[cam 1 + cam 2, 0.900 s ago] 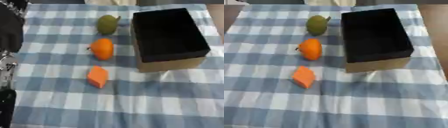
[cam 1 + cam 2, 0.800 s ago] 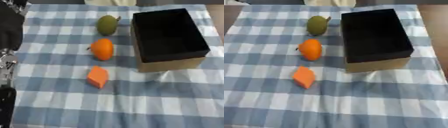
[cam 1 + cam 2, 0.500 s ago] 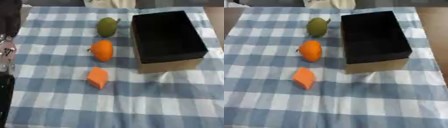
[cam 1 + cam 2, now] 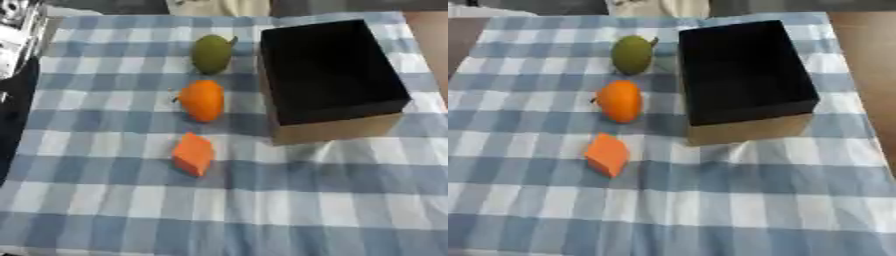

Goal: Pick up objects on the table and place them in the box.

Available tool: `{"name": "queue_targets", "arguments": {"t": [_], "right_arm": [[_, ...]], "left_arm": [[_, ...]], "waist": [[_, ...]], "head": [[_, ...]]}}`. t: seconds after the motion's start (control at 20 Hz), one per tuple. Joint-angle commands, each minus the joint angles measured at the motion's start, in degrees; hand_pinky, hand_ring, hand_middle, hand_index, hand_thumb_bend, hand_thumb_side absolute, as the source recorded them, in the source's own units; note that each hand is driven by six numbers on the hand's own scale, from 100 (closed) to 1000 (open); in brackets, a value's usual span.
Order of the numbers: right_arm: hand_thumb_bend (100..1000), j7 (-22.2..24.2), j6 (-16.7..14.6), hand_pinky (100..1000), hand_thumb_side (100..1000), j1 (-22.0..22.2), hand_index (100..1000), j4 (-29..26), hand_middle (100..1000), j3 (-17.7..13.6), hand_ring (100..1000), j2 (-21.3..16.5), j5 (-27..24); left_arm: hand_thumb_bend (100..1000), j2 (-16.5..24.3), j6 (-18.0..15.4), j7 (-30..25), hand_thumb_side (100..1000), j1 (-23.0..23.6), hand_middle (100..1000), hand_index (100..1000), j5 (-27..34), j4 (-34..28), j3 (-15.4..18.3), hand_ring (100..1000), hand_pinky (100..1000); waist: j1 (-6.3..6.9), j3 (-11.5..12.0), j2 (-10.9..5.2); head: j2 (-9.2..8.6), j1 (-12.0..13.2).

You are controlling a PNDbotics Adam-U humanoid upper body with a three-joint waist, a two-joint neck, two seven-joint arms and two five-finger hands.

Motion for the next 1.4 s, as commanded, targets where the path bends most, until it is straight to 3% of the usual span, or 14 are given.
{"name": "queue_targets", "arguments": {"t": [0.05,0.35,0.9,1.15,1.4], "right_arm": [[100,0.4,0.0,903,470,-0.6,901,-0.6,449,0.0,945,-1.9,0.1],[100,1.2,-0.1,904,470,-1.2,901,-0.6,444,0.5,947,-2.0,-0.4],[100,2.5,-0.1,904,470,-2.1,902,-0.6,439,1.2,952,-2.0,-0.9],[100,3.0,-0.1,905,470,-2.4,902,-0.6,438,1.5,953,-2.1,-1.3],[100,3.4,0.0,905,470,-2.6,902,-0.6,438,1.7,955,-2.2,-1.7]], "left_arm": [[100,-0.8,-3.0,-0.8,650,-4.8,840,917,-7.2,7.5,0.1,844,904],[100,-4.7,-9.4,-1.7,680,-11.0,861,932,-20.8,18.9,0.7,865,921],[100,-10.0,-13.7,-6.2,678,-16.4,872,952,-37.8,29.5,2.7,886,940],[100,-11.0,-14.6,-7.0,570,-17.1,883,957,-45.3,32.2,3.7,896,946],[100,-11.5,-15.1,-8.9,391,-17.1,888,955,-47.1,33.8,4.3,902,957]], "waist": [[0.83,-0.3,-1.86],[0.96,-0.9,-1.32],[1.08,-1.9,-0.19],[1.19,-2.2,-0.05],[1.29,-2.2,-0.09]], "head": [[0.32,0.2],[1.2,0.2],[-0.7,1.4],[-1.39,1.9],[-1.74,2.0]]}}
